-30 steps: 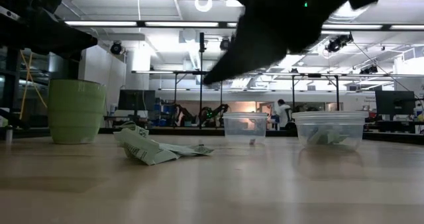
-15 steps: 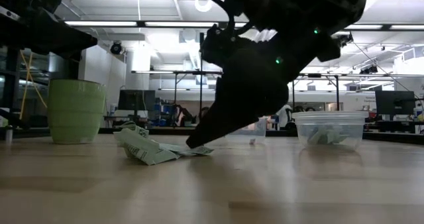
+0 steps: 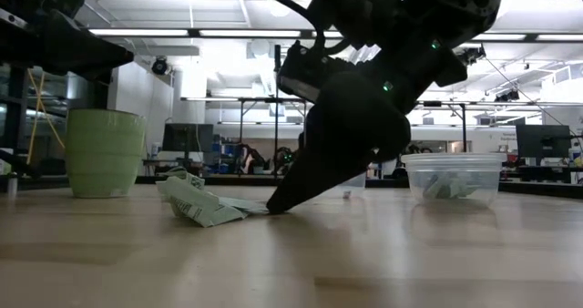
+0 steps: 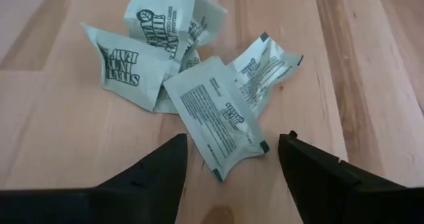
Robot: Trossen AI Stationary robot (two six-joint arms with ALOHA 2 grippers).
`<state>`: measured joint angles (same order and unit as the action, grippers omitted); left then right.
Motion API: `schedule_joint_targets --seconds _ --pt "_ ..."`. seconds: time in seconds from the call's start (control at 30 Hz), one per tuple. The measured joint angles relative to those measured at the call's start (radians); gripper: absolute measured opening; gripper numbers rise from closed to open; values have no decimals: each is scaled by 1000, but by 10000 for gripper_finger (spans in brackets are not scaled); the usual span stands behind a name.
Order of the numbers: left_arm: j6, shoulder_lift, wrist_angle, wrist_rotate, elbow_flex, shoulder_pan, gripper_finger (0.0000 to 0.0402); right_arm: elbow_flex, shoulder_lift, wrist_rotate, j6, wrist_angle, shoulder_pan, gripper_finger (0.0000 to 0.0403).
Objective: Pick and place Stevia / Truvia into bins
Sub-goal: Put the stevia packet into the bottom transparent container
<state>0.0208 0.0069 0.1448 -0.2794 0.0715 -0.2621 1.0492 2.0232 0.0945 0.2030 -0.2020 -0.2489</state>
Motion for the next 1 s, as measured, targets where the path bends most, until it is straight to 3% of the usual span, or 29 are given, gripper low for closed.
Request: schedule_joint_targets --seconds 0.83,1.0 --pt "0 0 0 -6 0 0 99 0 -1 -48 5 0 0 14" --pt "0 0 0 -6 0 0 99 0 -4 -52 -43 2 0 10"
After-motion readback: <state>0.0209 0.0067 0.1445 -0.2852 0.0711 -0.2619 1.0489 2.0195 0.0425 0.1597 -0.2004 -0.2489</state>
